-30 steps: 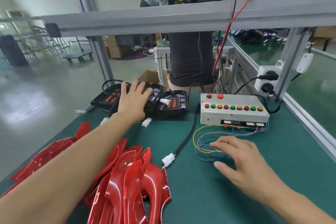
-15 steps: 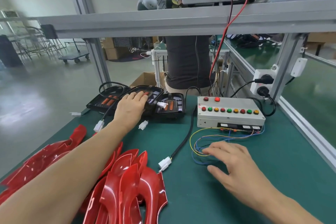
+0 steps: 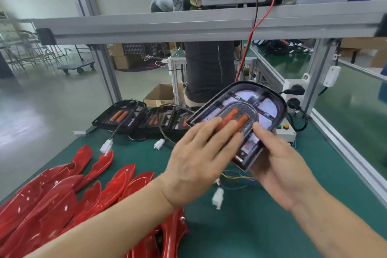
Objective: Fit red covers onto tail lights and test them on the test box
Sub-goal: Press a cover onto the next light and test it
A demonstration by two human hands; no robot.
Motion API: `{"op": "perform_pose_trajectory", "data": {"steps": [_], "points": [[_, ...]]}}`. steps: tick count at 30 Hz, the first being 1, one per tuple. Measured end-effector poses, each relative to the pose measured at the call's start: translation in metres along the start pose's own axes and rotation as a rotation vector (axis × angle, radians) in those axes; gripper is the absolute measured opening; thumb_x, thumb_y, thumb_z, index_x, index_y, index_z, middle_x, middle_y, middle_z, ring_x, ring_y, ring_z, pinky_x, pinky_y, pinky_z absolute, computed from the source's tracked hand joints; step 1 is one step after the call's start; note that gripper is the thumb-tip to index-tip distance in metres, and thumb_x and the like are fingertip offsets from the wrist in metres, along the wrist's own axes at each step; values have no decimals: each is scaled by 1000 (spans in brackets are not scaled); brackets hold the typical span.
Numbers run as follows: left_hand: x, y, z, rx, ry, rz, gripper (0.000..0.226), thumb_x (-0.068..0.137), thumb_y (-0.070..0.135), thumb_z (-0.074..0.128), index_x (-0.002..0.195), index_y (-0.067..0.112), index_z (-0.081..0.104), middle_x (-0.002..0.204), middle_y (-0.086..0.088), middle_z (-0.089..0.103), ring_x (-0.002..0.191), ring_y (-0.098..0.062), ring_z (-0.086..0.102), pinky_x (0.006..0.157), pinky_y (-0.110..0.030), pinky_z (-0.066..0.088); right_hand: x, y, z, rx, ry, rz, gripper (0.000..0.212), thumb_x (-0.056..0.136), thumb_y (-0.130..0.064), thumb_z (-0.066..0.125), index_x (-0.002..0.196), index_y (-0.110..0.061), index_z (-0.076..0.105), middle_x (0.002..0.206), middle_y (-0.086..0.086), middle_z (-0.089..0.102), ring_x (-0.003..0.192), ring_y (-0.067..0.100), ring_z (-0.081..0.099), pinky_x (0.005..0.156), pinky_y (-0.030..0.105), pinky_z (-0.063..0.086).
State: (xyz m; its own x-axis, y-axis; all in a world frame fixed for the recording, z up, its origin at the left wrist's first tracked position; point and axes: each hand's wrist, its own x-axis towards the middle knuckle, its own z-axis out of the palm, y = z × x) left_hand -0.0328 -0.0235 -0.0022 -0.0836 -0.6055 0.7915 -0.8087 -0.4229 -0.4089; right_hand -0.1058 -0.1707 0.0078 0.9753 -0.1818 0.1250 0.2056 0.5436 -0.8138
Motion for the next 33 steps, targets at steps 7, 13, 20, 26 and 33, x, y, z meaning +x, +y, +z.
{"op": "perform_pose_trajectory", "data": {"steps": [7, 13, 20, 26, 33], "points": [[-30, -25, 28, 108, -486, -243, 116, 51, 24, 84, 147, 20, 19, 155, -7, 24, 138, -26, 27, 112, -47, 21, -10, -20, -65, -158, 244, 65, 34, 99, -27, 45, 129, -20, 58, 118, 4, 70, 104, 21, 69, 75, 35, 60], [-56, -69, 55, 245, -912, -423, 91, 75, 38, 71, 149, 26, 18, 157, 1, 16, 143, -26, 12, 115, -50, 9, -25, -22, -101, -217, 323, 248, 31, 98, -27, 47, 122, -15, 63, 106, 8, 74, 86, 20, 74, 58, 28, 58], [-57, -72, 76, 52, -1106, -41, 80, 78, 8, 48, 147, 37, 17, 158, 12, 9, 144, -17, 10, 115, -45, 5, -41, -17, -120, -406, 315, 440, 27, 98, -29, 51, 118, -17, 65, 102, 9, 75, 80, 21, 74, 56, 25, 57], [-58, -61, 84, -96, -1154, 107, 89, 75, 2, 43, 148, 40, 10, 159, 8, 8, 139, -15, 24, 112, -33, 15, -44, -22, -128, -465, 321, 464, 28, 96, -30, 52, 113, -13, 66, 99, 13, 75, 74, 21, 74, 54, 25, 56], [-52, -68, 84, -90, -1144, 85, 74, 77, 1, 44, 142, 35, 33, 153, 4, 27, 137, -12, 29, 113, -33, 12, -50, -26, -145, -533, 492, 378, 25, 96, -28, 55, 103, -9, 70, 91, 13, 76, 66, 22, 73, 53, 26, 57]]}}
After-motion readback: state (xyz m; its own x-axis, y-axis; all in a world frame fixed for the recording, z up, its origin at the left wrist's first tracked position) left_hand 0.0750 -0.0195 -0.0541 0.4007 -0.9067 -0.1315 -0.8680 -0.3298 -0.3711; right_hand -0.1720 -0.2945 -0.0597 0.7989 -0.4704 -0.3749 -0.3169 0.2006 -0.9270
